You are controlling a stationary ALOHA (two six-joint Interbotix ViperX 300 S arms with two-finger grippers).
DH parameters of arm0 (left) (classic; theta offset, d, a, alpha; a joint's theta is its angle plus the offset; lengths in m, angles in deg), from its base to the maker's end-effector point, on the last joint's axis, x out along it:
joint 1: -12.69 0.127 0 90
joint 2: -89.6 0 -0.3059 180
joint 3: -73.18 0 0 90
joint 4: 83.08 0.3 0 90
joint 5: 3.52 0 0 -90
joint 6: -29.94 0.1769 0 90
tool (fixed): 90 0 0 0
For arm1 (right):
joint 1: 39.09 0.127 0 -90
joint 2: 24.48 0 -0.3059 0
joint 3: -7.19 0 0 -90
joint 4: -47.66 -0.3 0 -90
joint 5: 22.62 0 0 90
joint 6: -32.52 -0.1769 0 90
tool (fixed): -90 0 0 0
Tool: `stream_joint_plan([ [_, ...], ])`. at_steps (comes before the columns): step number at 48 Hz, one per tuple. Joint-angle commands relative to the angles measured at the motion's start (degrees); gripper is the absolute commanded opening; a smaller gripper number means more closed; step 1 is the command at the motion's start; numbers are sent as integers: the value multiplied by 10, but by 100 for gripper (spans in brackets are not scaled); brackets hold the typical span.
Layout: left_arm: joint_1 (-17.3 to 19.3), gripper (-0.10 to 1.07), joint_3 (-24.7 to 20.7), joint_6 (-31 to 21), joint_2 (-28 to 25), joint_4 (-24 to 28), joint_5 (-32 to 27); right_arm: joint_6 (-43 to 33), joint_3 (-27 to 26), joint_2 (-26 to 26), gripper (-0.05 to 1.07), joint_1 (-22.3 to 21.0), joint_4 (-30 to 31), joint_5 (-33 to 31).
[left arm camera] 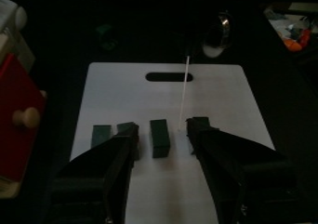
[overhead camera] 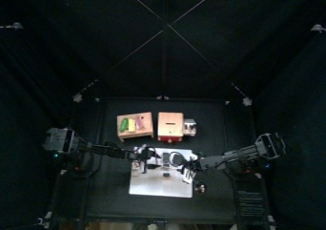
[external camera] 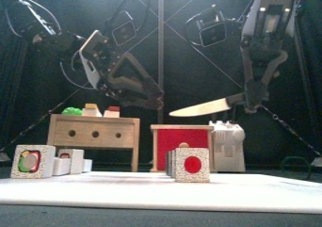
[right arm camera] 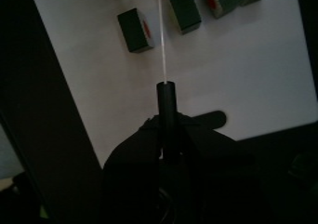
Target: Place pairing knife back into holder
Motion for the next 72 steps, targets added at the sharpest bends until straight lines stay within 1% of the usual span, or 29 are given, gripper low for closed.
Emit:
stream_joint_plan([
  [1, 5, 83, -2, 1, 18, 11, 8, -26, -9, -42, 6, -5, 3, -12],
  [8, 7, 83, 5, 0, 25, 12, 9, -84, -11, -82, 6, -29, -3, -61],
  [20, 8, 83, 16, 1, 33, 20, 9, -183, -32, -127, 7, -102, -20, -177],
  [25, 8, 83, 17, 1, 36, 30, 10, -196, -46, -144, 7, -134, -40, -232],
  [31, 8, 83, 18, 1, 38, 41, 10, -197, -75, -162, 7, -175, -83, -303],
  [39, 8, 83, 20, 1, 38, 59, 10, -197, -112, -168, 8, -228, -115, -387],
  [45, 8, 83, 20, 1, 38, 69, 10, -197, -132, -163, 8, -272, -130, -432],
  [54, 13, 83, 20, 1, 38, 91, 10, -191, -147, -142, 11, -328, -170, -467],
  [61, 13, 83, 20, 1, 38, 92, 10, -184, -152, -114, 13, -349, -169, -486],
  [64, 13, 83, 20, 1, 38, 92, 10, -177, -156, -98, 13, -353, -168, -489],
  [72, 13, 83, 23, 1, 38, 92, 10, -162, -170, -73, 13, -370, -152, -487],
])
